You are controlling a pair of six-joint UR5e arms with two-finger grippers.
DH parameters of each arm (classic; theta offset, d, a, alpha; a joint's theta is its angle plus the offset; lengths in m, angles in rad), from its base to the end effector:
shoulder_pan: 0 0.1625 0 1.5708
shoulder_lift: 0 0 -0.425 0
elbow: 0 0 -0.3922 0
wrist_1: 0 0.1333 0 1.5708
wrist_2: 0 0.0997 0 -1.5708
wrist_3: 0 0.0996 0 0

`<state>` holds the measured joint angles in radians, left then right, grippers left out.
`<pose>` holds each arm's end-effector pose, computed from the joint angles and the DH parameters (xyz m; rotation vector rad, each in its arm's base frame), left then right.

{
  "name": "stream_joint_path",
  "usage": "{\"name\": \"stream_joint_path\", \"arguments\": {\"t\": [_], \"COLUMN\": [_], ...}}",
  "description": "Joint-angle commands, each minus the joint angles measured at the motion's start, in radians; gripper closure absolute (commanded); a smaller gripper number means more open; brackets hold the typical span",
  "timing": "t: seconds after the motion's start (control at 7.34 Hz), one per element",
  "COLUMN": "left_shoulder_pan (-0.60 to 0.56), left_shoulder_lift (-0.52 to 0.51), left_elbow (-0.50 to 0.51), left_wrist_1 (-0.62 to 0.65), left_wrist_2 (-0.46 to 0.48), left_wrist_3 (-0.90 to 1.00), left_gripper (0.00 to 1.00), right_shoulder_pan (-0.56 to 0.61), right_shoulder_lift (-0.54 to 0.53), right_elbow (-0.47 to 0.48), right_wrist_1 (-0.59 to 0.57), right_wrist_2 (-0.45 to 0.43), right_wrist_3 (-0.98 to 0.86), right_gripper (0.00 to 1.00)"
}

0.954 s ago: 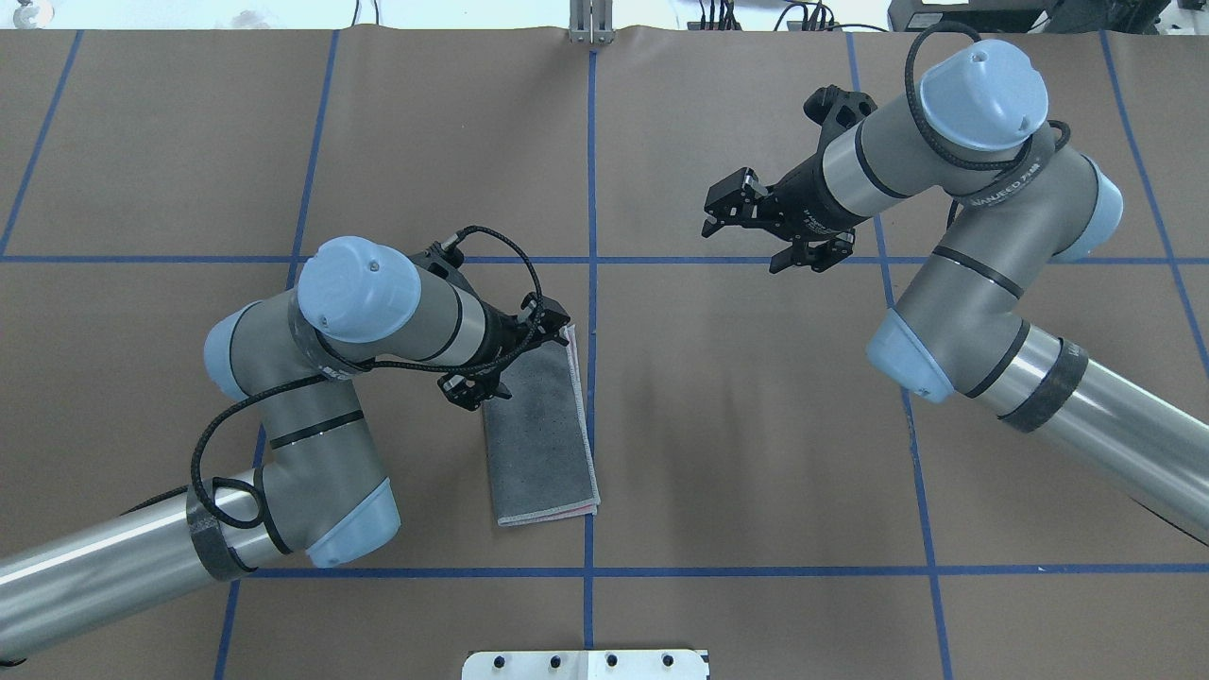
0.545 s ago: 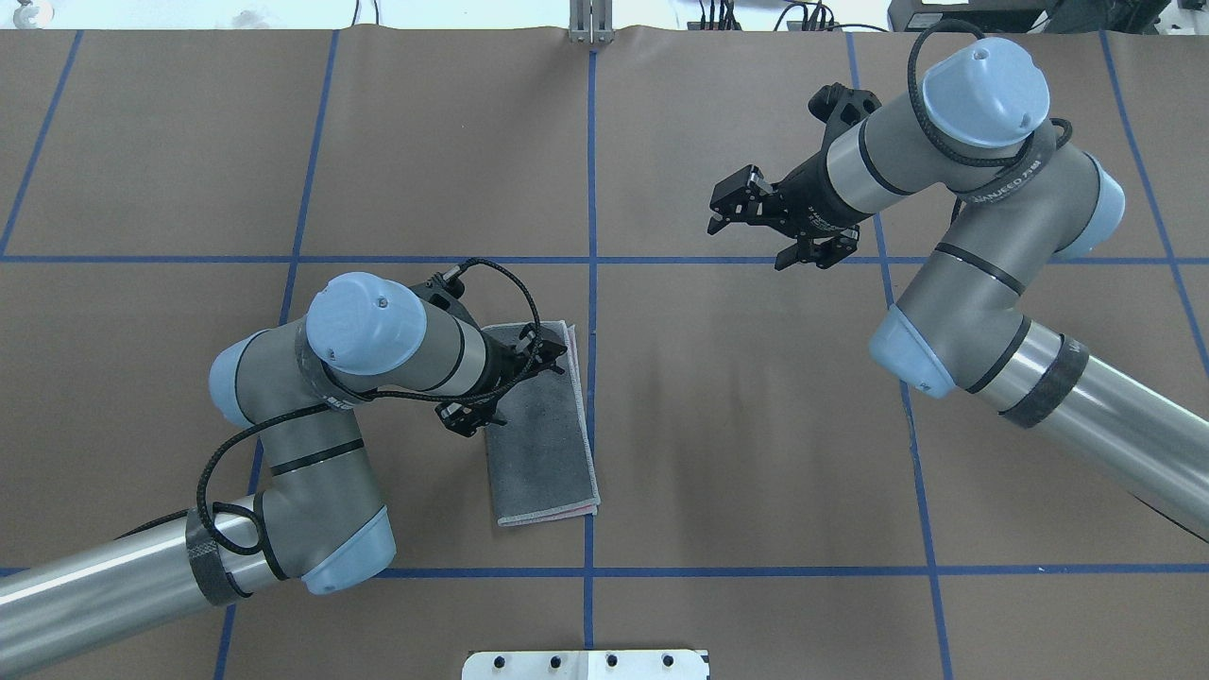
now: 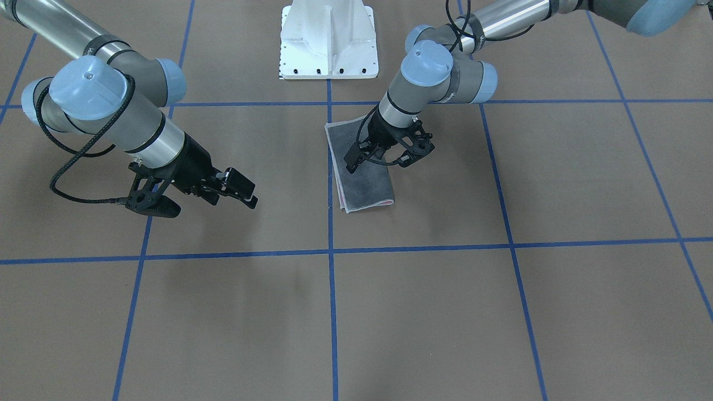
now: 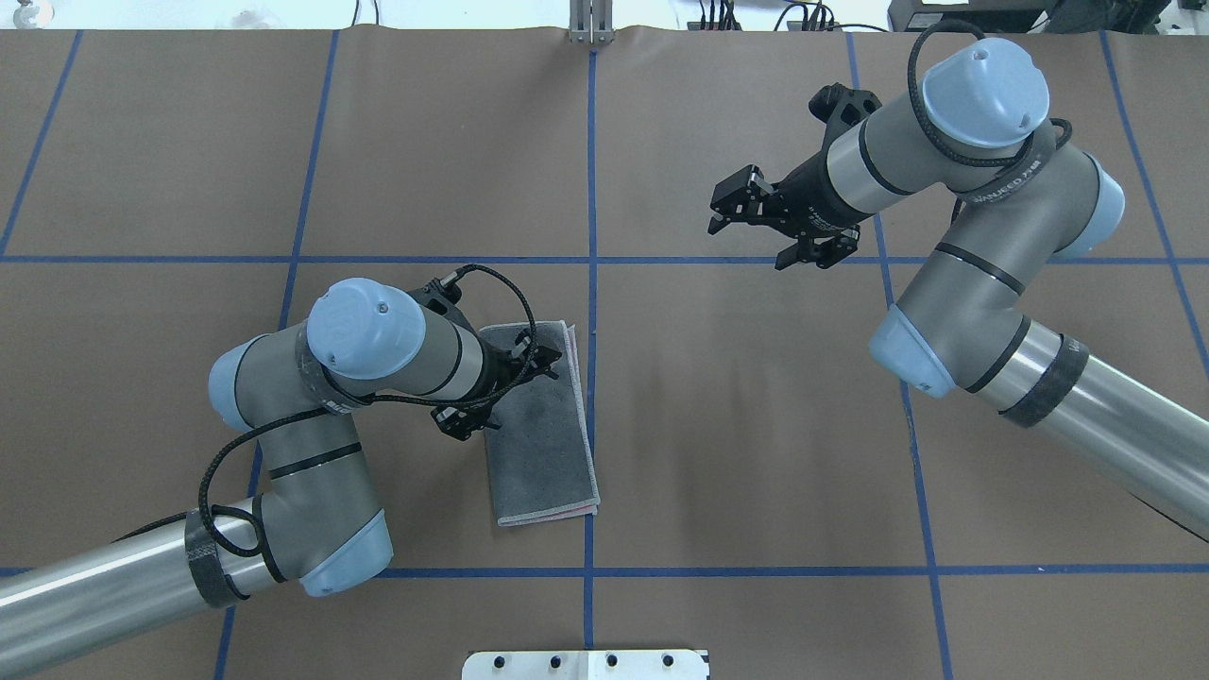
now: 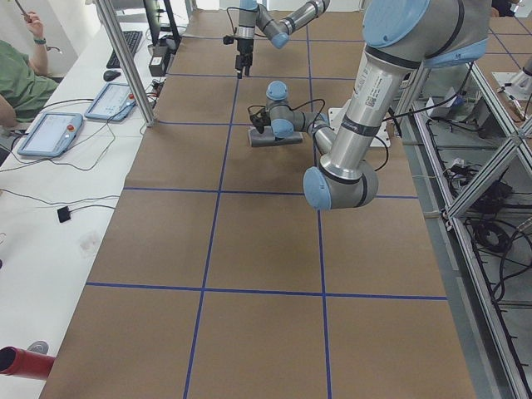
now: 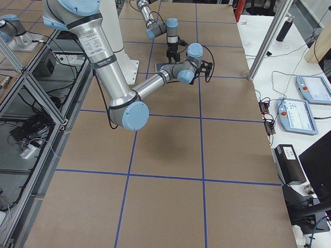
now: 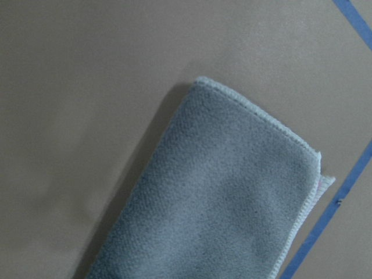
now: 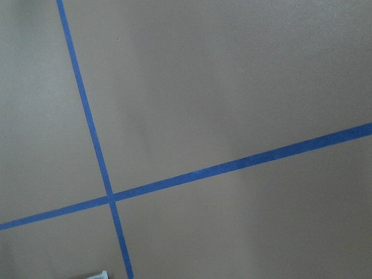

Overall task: Fold towel twice with both arms
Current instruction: 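Release the strip and withdraw the right arm while the left gripper moves to the strip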

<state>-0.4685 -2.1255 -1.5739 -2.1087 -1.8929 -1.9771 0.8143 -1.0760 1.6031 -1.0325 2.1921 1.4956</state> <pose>0.5663 -0.4007 0.2707 -0.2593 1.1119 -0.6036 -0.3982 -0.5316 0.2912 -0.0632 -1.1703 0.3225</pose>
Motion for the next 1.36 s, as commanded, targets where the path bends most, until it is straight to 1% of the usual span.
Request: {"name": "stream_joint_path", "arguments": {"t": [0.0,0.68,1.09,1.23], "left_shoulder_pan": [0.002,-0.001,0.005,0.031], "left_shoulder_lift": [0.01,0.015,0.087,0.102], "left_elbow": [0.002,-0.003,-0.092,-0.127], "left_wrist_1": [-0.001,0.001,0.009,0.028], "left_wrist_2": [0.0,0.0,0.0,0.002], "left_wrist_3": [0.007,0.009,0.007,0.006], "left_gripper": [0.0,0.0,0.0,0.0], "right_shoulder_pan": [-0.001,-0.001,-0.001,0.0], "right_shoulder_lift": [0.001,0.001,0.001,-0.001], "right_elbow": [0.0,0.0,0.0,0.001], "right_wrist_1": [0.002,0.003,0.003,0.003], "right_wrist_2": [0.0,0.002,0.002,0.003], "right_wrist_3": [0.0,0.002,0.002,0.002], "right_gripper": [0.0,0.0,0.0,0.0]}}
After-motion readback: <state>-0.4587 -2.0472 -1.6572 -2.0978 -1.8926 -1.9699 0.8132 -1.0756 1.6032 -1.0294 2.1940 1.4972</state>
